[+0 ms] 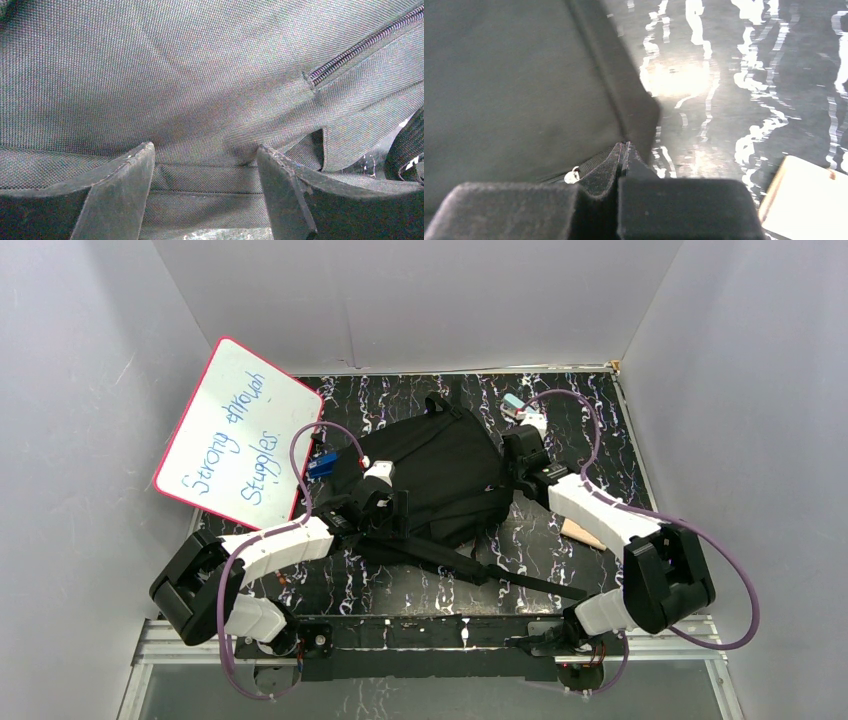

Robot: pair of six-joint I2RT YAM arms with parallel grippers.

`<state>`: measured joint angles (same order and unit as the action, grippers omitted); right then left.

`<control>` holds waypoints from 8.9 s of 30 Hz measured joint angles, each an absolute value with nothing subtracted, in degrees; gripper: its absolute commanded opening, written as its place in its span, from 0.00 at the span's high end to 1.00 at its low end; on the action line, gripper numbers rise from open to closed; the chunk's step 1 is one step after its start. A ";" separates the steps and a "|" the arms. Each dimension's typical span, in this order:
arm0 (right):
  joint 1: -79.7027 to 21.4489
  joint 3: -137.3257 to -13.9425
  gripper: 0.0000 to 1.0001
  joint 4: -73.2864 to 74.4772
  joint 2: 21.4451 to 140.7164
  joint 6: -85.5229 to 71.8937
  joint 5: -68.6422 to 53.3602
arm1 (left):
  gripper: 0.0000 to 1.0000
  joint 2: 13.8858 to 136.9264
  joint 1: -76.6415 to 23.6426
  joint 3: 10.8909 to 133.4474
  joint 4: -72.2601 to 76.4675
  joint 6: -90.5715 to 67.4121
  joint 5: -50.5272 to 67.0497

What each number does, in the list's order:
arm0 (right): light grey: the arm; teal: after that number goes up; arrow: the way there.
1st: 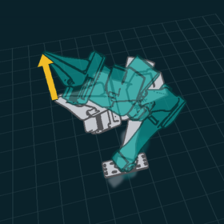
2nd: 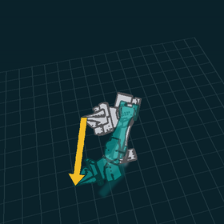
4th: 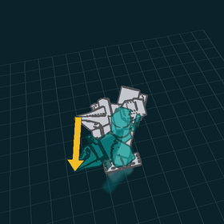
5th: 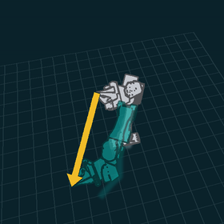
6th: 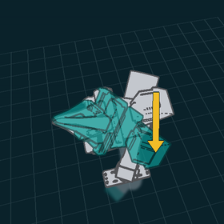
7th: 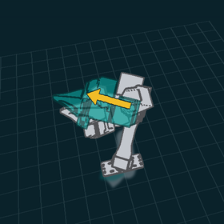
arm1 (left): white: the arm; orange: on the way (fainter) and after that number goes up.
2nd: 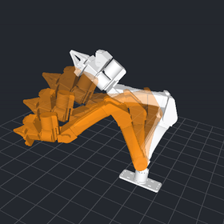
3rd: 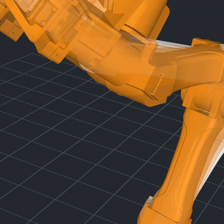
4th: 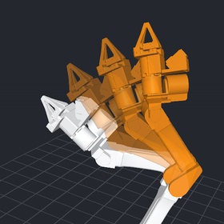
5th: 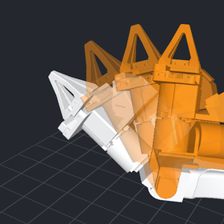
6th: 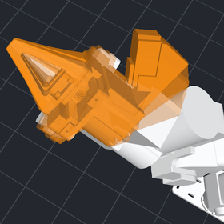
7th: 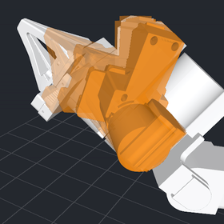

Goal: Pack the student bag
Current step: Unzip the student bag at the center of the board, then pick up the personal item from the center of the board.

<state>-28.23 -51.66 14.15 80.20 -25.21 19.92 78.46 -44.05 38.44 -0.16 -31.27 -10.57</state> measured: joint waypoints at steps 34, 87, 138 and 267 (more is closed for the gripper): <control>-23.64 -51.03 0.34 22.26 69.78 -30.72 9.28 | 0.21 84.95 -44.38 60.34 -6.20 -17.04 -11.38; -23.31 -37.58 0.33 7.64 76.09 -38.81 5.13 | 0.42 112.68 -55.42 73.12 10.61 21.91 -25.76; -13.37 -40.99 0.01 34.22 58.43 -43.16 30.37 | 1.00 106.50 -51.86 80.31 -8.27 6.76 -16.88; 27.38 -22.22 1.00 17.87 49.04 -42.09 -6.24 | 1.00 106.30 -51.48 79.22 -7.79 7.31 -14.44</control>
<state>27.38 -22.22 17.87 49.04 -42.09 -6.24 106.30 -51.48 79.22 -7.79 7.31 -14.44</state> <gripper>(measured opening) 0.022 0.021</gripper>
